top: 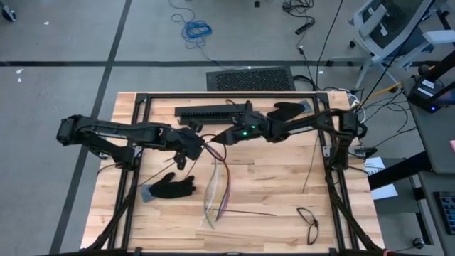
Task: Ziptie cables
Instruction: Put the zip tied cabled wires into the cable duct
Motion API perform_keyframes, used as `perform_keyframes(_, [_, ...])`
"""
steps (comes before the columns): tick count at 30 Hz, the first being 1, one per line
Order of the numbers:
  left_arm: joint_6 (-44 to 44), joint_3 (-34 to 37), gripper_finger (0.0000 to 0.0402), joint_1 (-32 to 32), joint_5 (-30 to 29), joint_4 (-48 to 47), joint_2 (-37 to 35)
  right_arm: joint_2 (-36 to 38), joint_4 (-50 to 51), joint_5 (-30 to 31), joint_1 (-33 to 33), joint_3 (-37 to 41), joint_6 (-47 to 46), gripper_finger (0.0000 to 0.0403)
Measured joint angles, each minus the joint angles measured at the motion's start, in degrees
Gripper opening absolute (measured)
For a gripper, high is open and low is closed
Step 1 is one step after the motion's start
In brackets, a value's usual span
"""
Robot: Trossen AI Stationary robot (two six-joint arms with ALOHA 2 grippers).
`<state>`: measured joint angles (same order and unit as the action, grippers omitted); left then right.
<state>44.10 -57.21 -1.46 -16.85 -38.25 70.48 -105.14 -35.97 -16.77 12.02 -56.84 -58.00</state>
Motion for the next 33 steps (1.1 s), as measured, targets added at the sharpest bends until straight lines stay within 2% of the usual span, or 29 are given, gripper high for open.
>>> perform_keyframes(6, [-0.2, -0.2, 0.0042, -0.1, 0.0, 8.5, 0.2, -2.0, 1.2, -2.5, 0.7, -0.4, -2.1, 0.0313])
perform_keyframes(10, [-0.2, -0.1, 0.0042, 0.0, 0.0, 5.8, 0.4, -2.3, -1.7, -4.1, 1.2, -0.4, -3.2, 0.0313])
perform_keyframes(19, [-0.2, -0.1, 0.0042, 0.1, 0.0, 7.7, 0.7, -2.2, -10.2, -4.6, 1.0, -0.4, -7.5, 0.0313])
perform_keyframes(29, [-0.3, -0.1, 0.0042, 2.0, -1.4, 10.6, 0.7, -2.2, -8.4, -4.6, -1.3, -0.4, -7.3, 0.0313])
perform_keyframes(33, [-0.6, -0.1, 0.0042, 1.9, 0.4, 10.8, 0.7, -2.2, -9.0, -3.3, -1.4, -0.4, -7.3, 0.0313])
